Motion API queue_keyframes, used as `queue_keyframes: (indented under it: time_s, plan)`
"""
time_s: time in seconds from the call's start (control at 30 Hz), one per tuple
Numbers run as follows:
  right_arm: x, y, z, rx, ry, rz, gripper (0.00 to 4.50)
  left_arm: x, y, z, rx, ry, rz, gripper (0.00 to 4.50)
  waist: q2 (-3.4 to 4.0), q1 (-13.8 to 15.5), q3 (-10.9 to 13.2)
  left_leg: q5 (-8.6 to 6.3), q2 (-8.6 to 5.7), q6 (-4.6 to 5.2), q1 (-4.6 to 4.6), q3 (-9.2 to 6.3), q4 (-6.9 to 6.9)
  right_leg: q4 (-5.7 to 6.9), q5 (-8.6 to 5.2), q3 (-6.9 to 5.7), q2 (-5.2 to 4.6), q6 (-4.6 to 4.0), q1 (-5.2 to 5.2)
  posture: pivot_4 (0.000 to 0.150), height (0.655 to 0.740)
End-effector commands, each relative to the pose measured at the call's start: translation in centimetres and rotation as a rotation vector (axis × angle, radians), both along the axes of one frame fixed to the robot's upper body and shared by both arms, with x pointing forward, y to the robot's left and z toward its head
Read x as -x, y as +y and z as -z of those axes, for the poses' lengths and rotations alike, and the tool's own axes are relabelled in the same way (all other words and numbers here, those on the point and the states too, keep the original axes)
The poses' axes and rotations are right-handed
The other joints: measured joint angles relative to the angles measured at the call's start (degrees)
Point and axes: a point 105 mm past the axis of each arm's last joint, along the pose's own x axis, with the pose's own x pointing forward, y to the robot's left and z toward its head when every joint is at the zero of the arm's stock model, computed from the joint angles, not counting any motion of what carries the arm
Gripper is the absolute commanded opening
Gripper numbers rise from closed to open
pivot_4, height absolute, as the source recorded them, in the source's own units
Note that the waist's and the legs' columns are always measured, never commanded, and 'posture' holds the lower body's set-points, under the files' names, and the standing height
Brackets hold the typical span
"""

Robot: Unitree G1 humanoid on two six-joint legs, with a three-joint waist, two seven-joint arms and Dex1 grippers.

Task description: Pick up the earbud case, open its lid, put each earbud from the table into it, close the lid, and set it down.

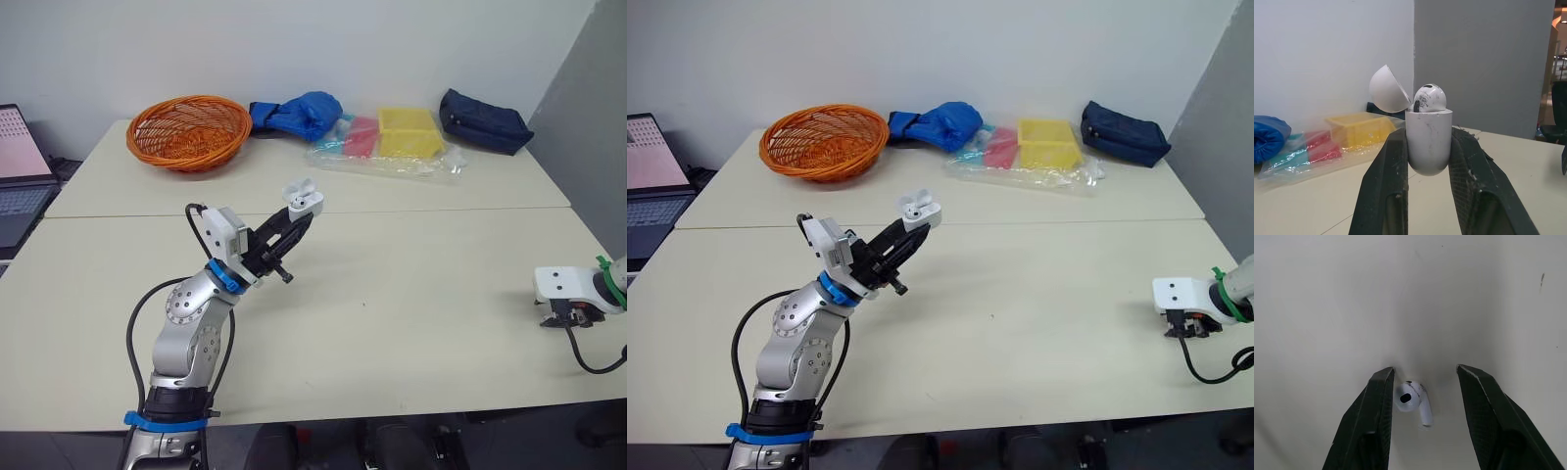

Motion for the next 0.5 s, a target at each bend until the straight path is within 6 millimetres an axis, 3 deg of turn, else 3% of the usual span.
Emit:
queue_keyframes:
  time_s: [0.03, 0.5]
  plan:
    - [0.63, -0.91, 0.15, 0.047, 0.032, -0.012, 2.09, 0.37, -0.27, -1.13, 0.011, -0.043, 0.022, 0.76, 0.0, 0.24, 0.0, 0.0, 0.0, 0.0, 0.0, 0.0, 0.0, 0.0, 0.0, 0.0, 0.0, 0.0, 0.0, 0.15, 0.74]
    - [1.41, -1.35, -0.09, 0.073, 0.082, -0.052, 2.09, 0.51, -0.05, -0.91, 0.011, -0.042, 0.012, 0.76, 0.01, 0.55, 0.0, 0.0, -0.01, 0.0, -0.01, -0.01, 0.0, 0.0, 0.0, -0.01, -0.02, -0.01, 0.0, 0.15, 0.74]
